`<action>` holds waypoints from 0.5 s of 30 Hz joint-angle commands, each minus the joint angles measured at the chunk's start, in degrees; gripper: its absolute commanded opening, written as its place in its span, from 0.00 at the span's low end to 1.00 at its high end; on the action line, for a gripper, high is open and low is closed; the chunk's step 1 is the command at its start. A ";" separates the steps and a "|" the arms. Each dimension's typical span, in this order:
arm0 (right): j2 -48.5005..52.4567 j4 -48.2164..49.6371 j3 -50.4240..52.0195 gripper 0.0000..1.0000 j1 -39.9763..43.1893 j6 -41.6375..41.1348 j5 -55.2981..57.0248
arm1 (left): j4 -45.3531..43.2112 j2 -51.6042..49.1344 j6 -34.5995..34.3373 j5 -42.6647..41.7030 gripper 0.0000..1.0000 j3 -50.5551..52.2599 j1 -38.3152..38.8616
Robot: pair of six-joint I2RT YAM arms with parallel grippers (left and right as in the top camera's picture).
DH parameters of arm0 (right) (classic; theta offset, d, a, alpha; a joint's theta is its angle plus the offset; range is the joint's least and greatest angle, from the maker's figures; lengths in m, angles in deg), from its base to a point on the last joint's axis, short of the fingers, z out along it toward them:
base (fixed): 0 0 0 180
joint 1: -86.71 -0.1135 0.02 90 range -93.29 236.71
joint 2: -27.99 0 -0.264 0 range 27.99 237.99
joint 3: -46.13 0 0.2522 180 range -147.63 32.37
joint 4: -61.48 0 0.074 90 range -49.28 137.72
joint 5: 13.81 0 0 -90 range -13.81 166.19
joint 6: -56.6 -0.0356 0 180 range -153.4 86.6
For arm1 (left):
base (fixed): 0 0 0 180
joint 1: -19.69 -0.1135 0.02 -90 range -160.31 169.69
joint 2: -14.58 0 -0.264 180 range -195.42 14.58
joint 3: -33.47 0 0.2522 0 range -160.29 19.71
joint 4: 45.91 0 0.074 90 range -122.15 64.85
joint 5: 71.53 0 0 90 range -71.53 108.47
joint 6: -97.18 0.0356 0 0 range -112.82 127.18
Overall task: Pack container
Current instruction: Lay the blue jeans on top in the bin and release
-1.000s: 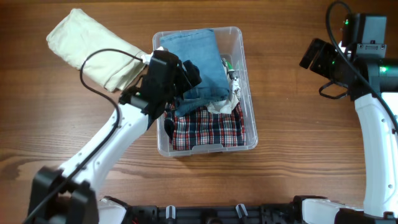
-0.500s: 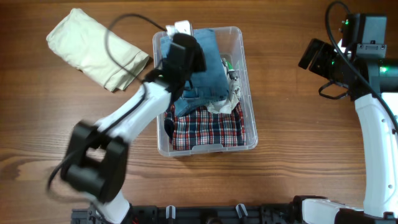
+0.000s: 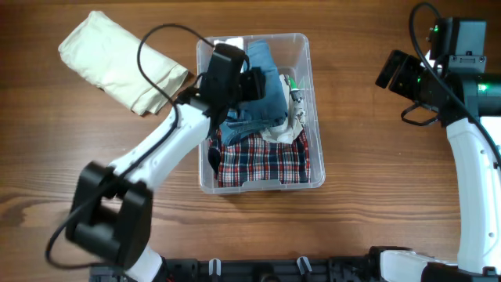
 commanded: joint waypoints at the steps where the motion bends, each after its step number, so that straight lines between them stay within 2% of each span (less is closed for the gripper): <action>1: -0.96 0.11 0.59 1.00 -0.11 0.61 -0.52 | -5.35 4.44 2.93 -0.44 0.67 0.20 0.52; 8: -0.96 0.15 0.63 1.00 -0.11 0.61 -0.50 | -17.09 -4.37 2.69 1.31 0.69 0.20 0.59; 11: -0.96 0.15 0.63 1.00 -0.11 0.61 -0.52 | -17.29 -12.50 0.85 1.31 0.70 0.20 0.68; 12: -0.96 0.07 0.63 1.00 -0.11 0.61 -0.52 | -17.20 -15.13 0.50 1.31 0.73 0.20 0.66; 15: -0.96 -0.31 0.63 1.00 -0.11 0.61 -0.55 | -10.97 -22.47 -0.76 -1.77 0.75 0.20 0.44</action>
